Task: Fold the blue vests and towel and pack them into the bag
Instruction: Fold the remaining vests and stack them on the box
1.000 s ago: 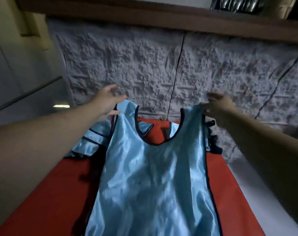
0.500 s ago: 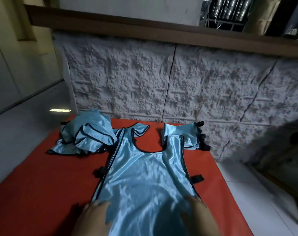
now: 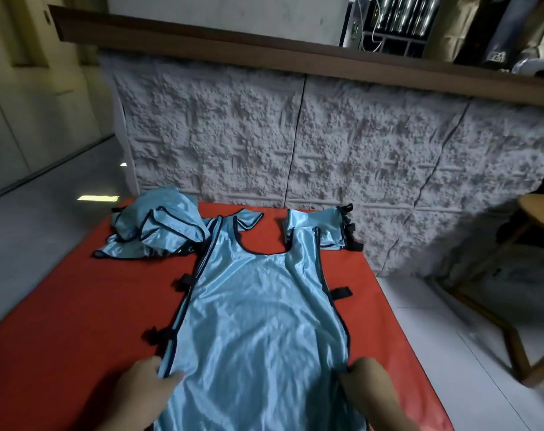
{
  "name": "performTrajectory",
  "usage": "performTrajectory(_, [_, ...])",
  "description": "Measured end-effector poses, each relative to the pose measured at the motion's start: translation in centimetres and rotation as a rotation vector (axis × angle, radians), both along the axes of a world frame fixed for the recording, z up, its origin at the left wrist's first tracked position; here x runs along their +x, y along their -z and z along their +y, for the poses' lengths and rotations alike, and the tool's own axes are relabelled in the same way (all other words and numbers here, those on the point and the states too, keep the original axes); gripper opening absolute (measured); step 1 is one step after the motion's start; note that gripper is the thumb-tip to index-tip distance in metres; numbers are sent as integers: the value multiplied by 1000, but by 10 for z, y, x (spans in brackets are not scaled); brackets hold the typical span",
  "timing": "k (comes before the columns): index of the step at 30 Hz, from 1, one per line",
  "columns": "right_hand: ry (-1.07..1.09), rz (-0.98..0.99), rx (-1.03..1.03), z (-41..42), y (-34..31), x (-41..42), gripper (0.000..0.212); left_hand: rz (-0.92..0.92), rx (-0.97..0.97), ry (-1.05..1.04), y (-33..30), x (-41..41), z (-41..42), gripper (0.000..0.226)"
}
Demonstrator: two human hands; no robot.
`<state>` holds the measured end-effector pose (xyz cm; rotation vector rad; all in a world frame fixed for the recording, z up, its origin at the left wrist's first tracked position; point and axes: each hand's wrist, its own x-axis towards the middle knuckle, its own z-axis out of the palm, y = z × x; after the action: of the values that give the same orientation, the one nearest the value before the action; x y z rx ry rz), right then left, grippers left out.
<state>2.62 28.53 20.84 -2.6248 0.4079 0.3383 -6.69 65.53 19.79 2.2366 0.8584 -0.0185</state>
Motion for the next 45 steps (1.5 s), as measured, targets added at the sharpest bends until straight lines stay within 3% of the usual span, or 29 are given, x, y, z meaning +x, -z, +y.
performTrajectory(5, [129, -120, 370, -6, -5, -3, 25, -131, -255, -170, 4, -1, 4, 15])
performTrajectory(7, [136, -76, 412, -11, -2, -3, 23, -128, -304, -209, 4, -4, 4, 18])
performTrajectory(12, [105, 189, 375, -28, 0, -12, 28, -111, -243, -218, 5, -20, 6, 24])
performTrajectory(16, [205, 234, 380, -29, 6, -25, 38, -96, -233, -174, 4, -34, 6, 11])
performTrajectory(22, [336, 103, 487, -24, 8, -42, 21, -79, -148, -92, 6, -42, 12, 8])
performTrajectory(25, [359, 90, 527, -27, 5, -46, 19, -23, -81, 44, 4, -45, 6, 26])
performTrajectory(30, [344, 51, 417, -33, 4, -48, 20, -6, -137, -51, 8, -46, 13, 11])
performTrajectory(35, [389, 35, 396, -28, -2, -53, 30, -53, -241, -103, 11, -45, 18, 34])
performTrajectory(38, [464, 42, 646, -25, -9, -52, 37, -80, -370, -190, 12, -44, 21, 30])
performTrajectory(41, [473, 88, 880, -24, -18, -48, 27, -116, -463, -220, 7, -42, 22, 26])
performTrajectory(45, [445, 233, 926, -24, -24, -45, 10, -146, -483, -237, 0, -40, 25, 28])
